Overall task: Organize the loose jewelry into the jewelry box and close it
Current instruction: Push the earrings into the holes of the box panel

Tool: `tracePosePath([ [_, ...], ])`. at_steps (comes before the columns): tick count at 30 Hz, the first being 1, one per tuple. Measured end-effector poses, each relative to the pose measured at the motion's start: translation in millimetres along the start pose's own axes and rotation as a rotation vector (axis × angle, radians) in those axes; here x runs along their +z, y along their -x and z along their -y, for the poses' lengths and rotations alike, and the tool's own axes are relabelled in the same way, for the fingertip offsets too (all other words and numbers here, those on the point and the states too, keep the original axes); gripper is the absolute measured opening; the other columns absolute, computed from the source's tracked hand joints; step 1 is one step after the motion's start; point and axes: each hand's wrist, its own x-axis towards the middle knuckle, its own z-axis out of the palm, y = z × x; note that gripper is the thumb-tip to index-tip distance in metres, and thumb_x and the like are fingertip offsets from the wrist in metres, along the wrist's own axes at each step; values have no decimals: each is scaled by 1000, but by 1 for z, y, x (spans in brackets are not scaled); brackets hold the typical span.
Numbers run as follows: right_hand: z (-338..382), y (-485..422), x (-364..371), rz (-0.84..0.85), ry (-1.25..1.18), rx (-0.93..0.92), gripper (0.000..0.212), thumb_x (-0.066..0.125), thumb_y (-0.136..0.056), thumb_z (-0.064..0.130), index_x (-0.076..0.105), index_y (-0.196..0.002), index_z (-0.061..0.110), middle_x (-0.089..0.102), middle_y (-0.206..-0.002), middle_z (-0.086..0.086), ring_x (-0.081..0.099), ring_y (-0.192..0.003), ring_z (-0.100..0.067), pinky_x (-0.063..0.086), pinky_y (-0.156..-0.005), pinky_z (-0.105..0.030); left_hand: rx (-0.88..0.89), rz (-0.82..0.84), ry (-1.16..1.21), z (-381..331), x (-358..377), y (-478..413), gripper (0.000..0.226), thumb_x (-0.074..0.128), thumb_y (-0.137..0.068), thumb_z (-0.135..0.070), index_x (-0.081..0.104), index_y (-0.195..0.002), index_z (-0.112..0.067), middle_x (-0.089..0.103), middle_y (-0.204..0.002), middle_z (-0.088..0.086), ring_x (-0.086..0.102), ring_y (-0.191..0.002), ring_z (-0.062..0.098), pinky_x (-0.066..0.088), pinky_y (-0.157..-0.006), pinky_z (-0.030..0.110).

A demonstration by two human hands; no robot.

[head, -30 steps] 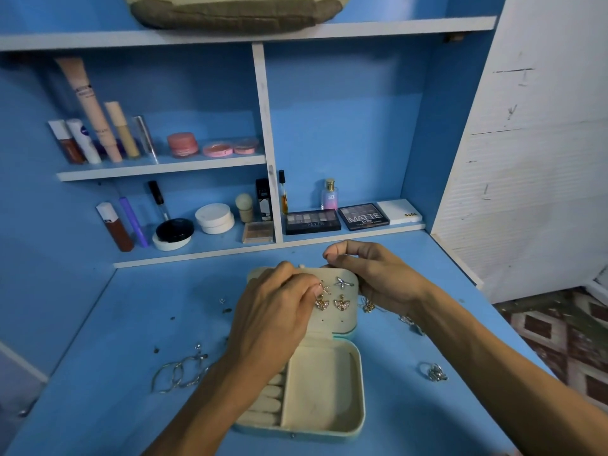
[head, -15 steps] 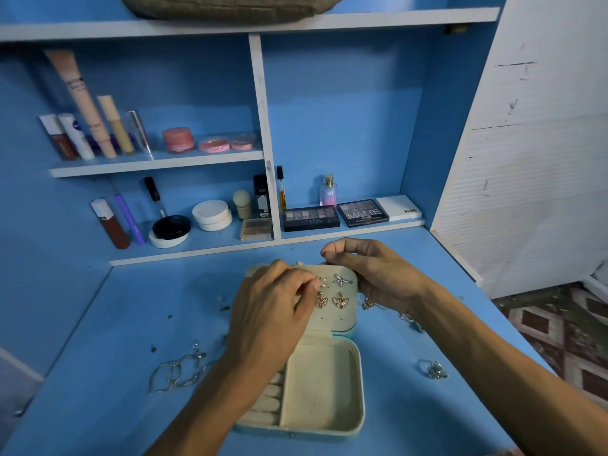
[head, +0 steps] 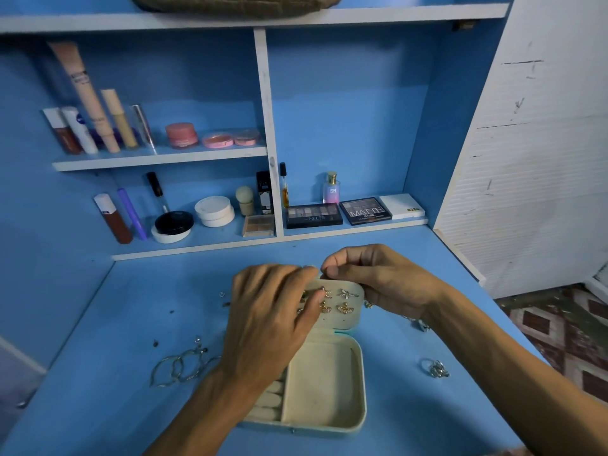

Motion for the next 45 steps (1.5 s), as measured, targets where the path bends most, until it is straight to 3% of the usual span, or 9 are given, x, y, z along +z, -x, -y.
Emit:
tracePosePath([
  [4,-3,6,-3,83,62,1,22,69,-87,14,72,-105,2,71,-98,-14,65,-89,-18,53,-77,-22,104,-77,5,1,-7,11,15,72,-94,-31,75,-97,-16,69,-94,-3,62,-83,23,44,-76,42],
  [6,-3,9,-3,116,170,-3,17,69,-89,11,73,-104,3,72,-99,-12,65,-93,-18,52,-86,-27,150,-111,-16,0,-12,17,13,75,-91,-30,76,-93,-18,69,-91,-5,62,-79,23,44,-72,42],
  [13,4,19,5,276,358,17,12,66,-92,-1,73,-100,5,72,-89,-2,63,-83,-10,49,-80,-19,275,-102,-16,3,-20,42,10,81,-86,-28,78,-83,-19,69,-83,-5,61,-69,20,42,-63,38],
  [18,4,23,15,317,502,18,12,70,-91,3,75,-100,9,73,-89,6,62,-84,-4,47,-81,-19,320,-82,-13,6,-24,50,11,82,-85,-27,78,-80,-17,70,-81,-4,61,-66,21,42,-60,37],
  [25,9,27,23,325,666,-7,9,70,-93,10,75,-100,13,74,-91,4,64,-84,-8,54,-83,-31,337,-94,34,7,-22,55,19,82,-85,-25,67,-94,-19,69,-81,-4,59,-69,19,41,-60,36],
  [33,5,29,24,220,542,-70,13,70,-88,-3,72,-95,8,75,-90,-6,68,-84,-17,55,-84,-33,320,-115,46,8,-19,59,23,82,-85,-26,63,-96,-19,70,-81,-3,58,-72,17,43,-60,35],
  [38,3,28,20,212,456,-35,16,77,-84,2,76,-99,7,77,-89,-3,68,-84,-10,53,-82,-24,315,-107,55,9,-19,59,23,81,-86,-26,62,-98,-19,71,-82,-3,58,-73,17,44,-60,35],
  [45,3,27,20,247,507,-21,14,78,-84,6,78,-97,10,77,-88,-2,68,-83,-11,54,-83,-26,311,-106,61,9,-18,60,23,81,-87,-26,63,-99,-19,71,-82,-3,59,-72,17,45,-61,35],
])
